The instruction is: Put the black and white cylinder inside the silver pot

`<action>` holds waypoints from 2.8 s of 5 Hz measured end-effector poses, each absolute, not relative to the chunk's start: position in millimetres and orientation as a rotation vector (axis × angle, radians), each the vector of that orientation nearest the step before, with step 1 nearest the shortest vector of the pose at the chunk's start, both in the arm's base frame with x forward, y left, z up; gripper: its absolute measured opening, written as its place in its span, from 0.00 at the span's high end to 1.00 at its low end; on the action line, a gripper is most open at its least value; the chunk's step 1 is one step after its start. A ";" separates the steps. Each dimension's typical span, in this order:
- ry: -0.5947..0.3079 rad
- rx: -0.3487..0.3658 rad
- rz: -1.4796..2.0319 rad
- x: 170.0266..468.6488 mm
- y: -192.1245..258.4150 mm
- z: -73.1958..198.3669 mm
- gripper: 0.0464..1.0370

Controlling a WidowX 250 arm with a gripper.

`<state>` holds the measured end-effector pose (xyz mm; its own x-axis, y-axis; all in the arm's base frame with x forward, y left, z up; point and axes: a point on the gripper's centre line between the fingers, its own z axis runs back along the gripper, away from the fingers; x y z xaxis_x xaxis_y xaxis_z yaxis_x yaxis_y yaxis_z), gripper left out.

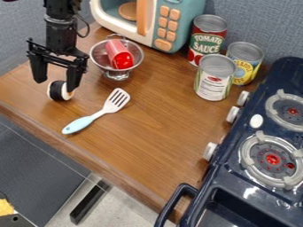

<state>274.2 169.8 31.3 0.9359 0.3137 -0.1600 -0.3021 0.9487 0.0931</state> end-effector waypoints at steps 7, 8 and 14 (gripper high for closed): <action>-0.003 0.050 0.235 292.2 149.2 64.8 0.64; -0.053 0.057 0.204 298.9 138.4 81.5 0.64; -0.113 0.046 0.152 360.7 139.9 84.3 0.64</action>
<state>360.7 139.9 84.3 0.9821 0.1487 0.1156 -0.1539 0.9874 0.0375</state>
